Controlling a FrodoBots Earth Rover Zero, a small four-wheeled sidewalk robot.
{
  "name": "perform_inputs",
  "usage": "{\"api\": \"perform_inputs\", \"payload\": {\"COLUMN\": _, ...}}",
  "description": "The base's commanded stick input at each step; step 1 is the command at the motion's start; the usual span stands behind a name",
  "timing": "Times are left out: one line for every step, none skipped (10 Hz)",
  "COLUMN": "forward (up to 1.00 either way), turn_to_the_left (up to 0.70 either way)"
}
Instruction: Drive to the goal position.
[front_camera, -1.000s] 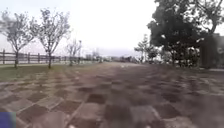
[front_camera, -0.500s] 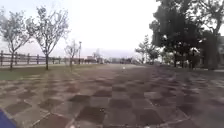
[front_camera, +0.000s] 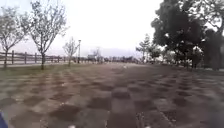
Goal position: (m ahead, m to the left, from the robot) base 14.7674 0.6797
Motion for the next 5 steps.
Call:
{"api": "perform_inputs", "payload": {"forward": 1.0, "turn_to_the_left": 0.0}}
{"api": "perform_inputs", "payload": {"forward": 1.0, "turn_to_the_left": 0.0}}
{"api": "perform_inputs", "payload": {"forward": 1.0, "turn_to_the_left": 0.0}}
{"api": "perform_inputs", "payload": {"forward": 1.0, "turn_to_the_left": 0.0}}
{"api": "perform_inputs", "payload": {"forward": 1.0, "turn_to_the_left": 0.0}}
